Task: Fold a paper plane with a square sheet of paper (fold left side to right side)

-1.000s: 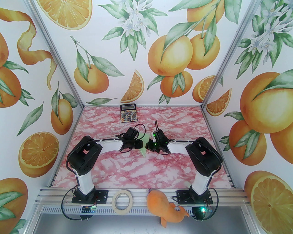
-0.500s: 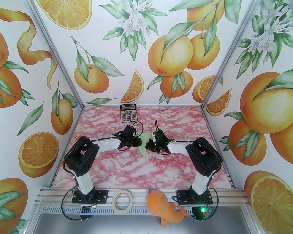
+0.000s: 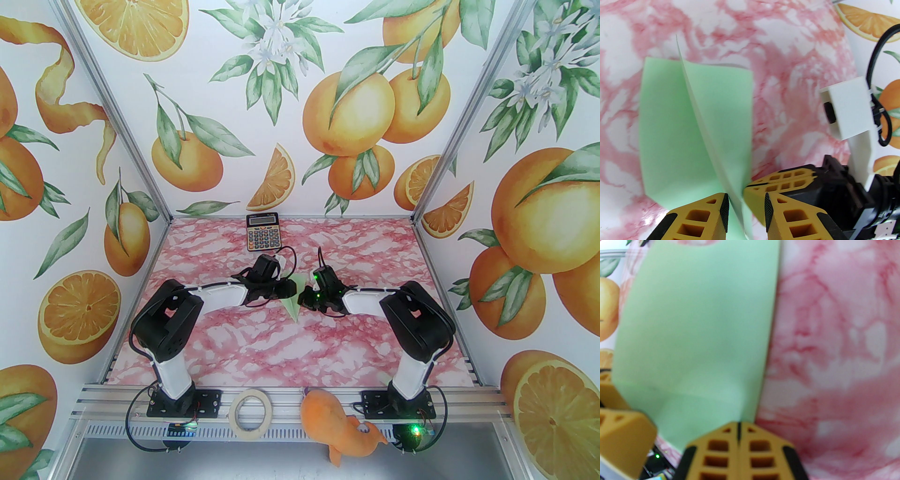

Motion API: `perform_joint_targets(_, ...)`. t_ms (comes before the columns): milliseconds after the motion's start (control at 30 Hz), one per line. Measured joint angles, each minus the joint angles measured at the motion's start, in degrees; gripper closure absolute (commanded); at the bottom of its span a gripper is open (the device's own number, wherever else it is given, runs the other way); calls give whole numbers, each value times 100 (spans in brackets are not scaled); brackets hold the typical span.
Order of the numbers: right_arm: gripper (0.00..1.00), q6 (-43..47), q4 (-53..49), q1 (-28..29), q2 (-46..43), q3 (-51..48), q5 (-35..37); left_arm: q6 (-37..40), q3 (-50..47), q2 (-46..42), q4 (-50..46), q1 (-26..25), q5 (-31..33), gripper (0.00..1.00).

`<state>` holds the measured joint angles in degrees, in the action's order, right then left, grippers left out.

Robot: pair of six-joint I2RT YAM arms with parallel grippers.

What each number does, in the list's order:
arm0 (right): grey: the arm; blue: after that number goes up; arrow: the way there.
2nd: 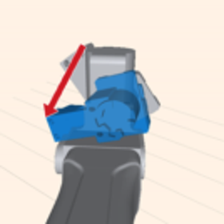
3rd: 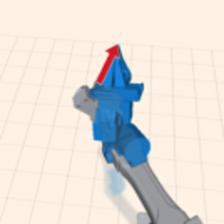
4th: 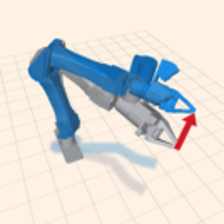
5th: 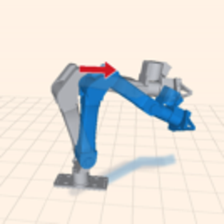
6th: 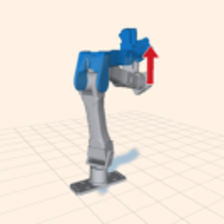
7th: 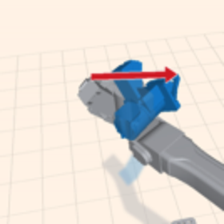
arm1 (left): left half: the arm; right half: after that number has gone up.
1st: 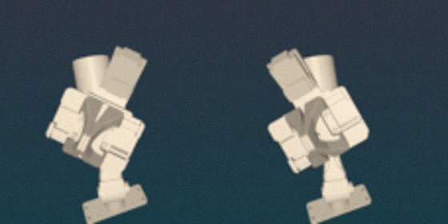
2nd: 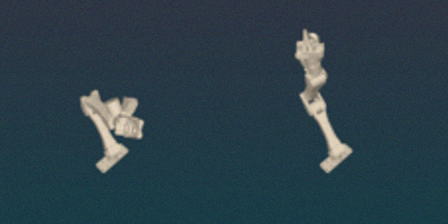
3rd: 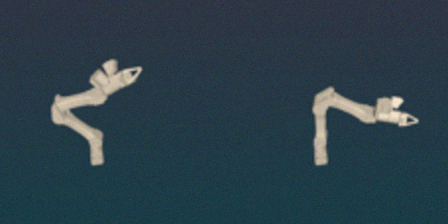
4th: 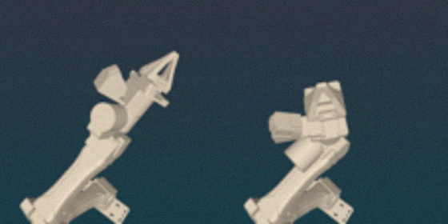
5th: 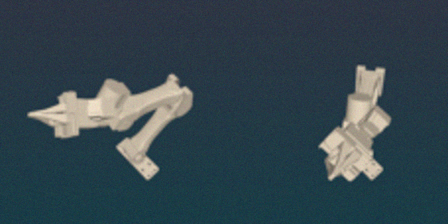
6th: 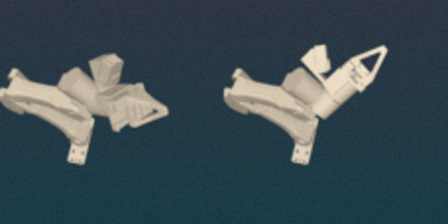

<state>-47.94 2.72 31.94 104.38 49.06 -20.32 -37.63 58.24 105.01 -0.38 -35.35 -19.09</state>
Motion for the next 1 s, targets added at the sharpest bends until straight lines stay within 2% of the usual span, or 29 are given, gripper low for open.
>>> perform_joint_targets(600,100,39,15,0,2,0,0,-448,0,369,667,-7,-439,66)
perform_joint_targets(1000,93,-55,459,-114,-52,-262,-111,-592,-9,387,798,-2,-446,66)
